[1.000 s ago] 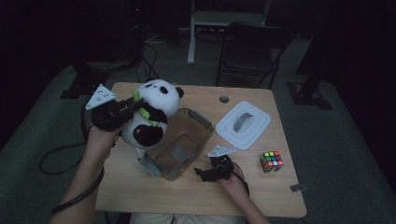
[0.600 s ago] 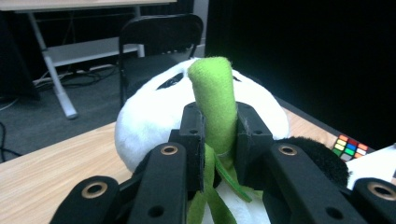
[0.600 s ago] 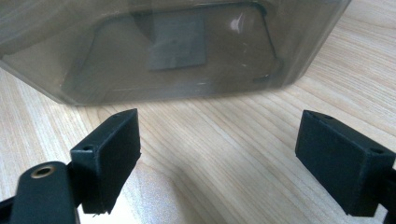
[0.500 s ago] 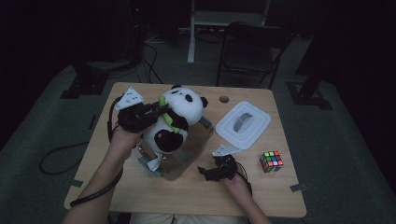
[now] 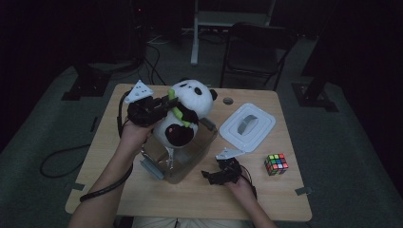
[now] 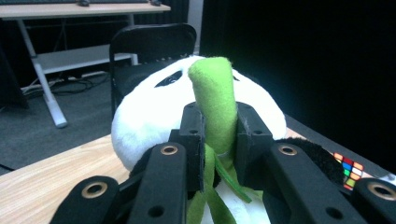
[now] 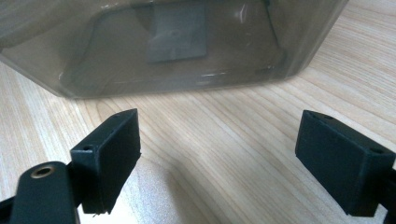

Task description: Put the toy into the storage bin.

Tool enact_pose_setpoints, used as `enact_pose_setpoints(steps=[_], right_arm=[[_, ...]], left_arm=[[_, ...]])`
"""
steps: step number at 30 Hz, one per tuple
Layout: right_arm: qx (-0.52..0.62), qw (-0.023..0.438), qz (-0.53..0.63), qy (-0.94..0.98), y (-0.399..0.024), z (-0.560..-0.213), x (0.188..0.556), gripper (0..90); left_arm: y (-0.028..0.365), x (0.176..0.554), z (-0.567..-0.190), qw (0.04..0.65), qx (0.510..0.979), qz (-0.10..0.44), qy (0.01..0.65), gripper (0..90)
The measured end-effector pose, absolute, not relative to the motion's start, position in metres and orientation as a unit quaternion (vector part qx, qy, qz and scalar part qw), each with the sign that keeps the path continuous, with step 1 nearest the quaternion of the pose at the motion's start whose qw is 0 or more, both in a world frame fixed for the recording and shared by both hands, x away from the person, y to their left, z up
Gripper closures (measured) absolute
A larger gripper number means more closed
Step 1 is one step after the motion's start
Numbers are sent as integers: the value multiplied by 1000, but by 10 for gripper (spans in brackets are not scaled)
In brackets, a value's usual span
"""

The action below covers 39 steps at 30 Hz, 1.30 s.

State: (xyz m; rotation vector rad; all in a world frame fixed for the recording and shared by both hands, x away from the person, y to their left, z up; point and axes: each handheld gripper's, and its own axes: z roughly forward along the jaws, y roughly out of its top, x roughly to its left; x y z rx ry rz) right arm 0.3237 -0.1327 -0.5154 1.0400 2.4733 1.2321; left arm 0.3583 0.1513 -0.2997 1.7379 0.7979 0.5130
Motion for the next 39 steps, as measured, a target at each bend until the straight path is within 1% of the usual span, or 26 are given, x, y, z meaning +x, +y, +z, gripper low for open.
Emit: enact_pose_setpoints(steps=[7,14,17,22,31,39], right_arm=[[350,93,414,835,-132,-515,324,138],[351,91,415,834,-133,-516,324,138],[352,90,417,833,-133,-515,325,139],[352,86,418,833,-133,-516,325,139],[353,84,417,833,-133,-516,326,139],[350,85,417,835,-133,-516,325,139]], left_arm=[[144,354,-324,536,748,197,337,765],[136,347,-341,512,764,198,338,765],[136,340,-344,509,765,206,337,765],[141,338,-349,509,770,199,329,765],[158,340,-353,506,766,194,346,764],[158,334,-361,488,787,178,334,763]])
